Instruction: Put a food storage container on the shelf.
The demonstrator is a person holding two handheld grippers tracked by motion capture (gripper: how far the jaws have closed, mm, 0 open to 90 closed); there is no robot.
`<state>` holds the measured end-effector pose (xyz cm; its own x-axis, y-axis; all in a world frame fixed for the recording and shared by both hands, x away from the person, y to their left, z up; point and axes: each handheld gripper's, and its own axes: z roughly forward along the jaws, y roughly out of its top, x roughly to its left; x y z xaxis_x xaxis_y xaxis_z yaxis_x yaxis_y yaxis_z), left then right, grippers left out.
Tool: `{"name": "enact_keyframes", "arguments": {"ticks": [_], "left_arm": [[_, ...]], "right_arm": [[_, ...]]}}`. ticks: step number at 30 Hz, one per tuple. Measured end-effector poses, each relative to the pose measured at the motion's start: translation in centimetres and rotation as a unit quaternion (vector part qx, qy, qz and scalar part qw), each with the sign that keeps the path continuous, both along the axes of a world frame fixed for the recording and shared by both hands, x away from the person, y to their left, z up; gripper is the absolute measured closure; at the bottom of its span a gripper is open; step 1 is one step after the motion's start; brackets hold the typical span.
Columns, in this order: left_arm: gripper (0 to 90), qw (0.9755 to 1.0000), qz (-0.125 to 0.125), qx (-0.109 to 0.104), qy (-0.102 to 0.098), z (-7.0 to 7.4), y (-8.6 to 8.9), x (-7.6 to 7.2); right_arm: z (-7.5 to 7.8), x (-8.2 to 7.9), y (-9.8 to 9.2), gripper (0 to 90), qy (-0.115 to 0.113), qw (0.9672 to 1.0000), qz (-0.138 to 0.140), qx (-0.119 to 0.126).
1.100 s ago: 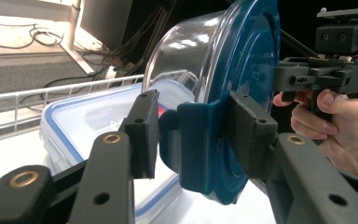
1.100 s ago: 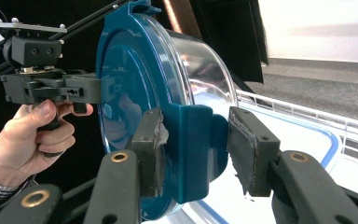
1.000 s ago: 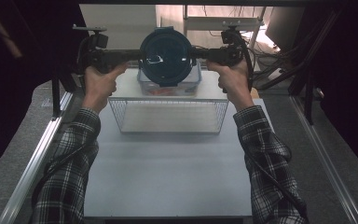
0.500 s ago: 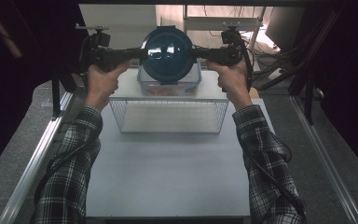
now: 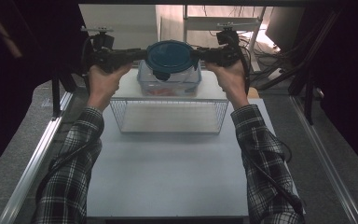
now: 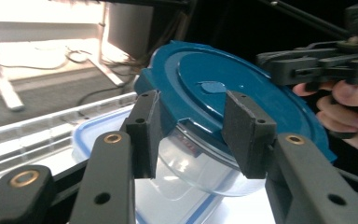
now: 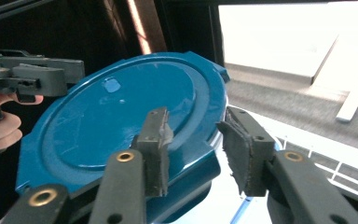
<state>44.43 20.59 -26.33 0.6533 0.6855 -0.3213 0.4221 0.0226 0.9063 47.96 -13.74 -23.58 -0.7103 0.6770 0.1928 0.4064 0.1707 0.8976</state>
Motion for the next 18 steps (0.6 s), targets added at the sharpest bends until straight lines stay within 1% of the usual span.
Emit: {"name": "enact_keyframes", "arguments": {"ticks": [2,3,4,6,8,11,13,15,16,18], "left_arm": [[57.5,1.0000,0.002,-0.006,-0.001,0.0,0.4,-0.5],[58.8,1.0000,0.001,-0.008,-0.002,0.0,0.6,-0.8],[60.4,1.0000,0.001,-0.009,-0.002,0.0,0.7,-1.1],[64.6,1.0000,-0.003,-0.005,-0.004,-0.2,0.9,-1.9],[68.1,1.0000,-0.008,0.000,-0.004,-0.5,0.9,-2.5],[73.3,0.9999,-0.014,0.005,0.001,-1.0,0.8,-3.1],[74.8,0.9999,-0.016,0.003,0.005,-1.4,0.8,-3.1],[75.6,0.9999,-0.013,-0.003,0.011,-1.7,0.7,-2.9],[76.0,0.9998,-0.013,-0.003,0.012,-1.7,0.6,-2.8],[76.4,0.9999,-0.011,0.003,0.012,-1.7,0.3,-2.6]], "right_arm": [[0.3,-0.7,0.0,63.1,-0.013,0.9999,0.001,-0.006],[0.5,-1.1,-0.1,66.5,-0.021,0.9996,-0.006,-0.016],[0.6,-1.6,-0.2,68.5,-0.027,0.9994,-0.004,-0.020],[1.0,-2.7,-0.4,74.1,-0.032,0.9994,0.006,-0.013],[1.1,-3.7,-0.4,78.0,-0.034,0.9991,0.019,-0.016],[0.6,-5.6,0.0,83.8,-0.040,0.9977,0.041,-0.035],[0.0,-6.3,0.3,86.3,-0.040,0.9967,0.051,-0.048],[-0.9,-6.2,0.4,87.6,-0.025,0.9964,0.052,-0.062],[-1.3,-6.0,0.4,87.9,-0.020,0.9966,0.046,-0.066],[-1.7,-5.5,0.3,88.5,-0.018,0.9971,0.040,-0.062]]}}
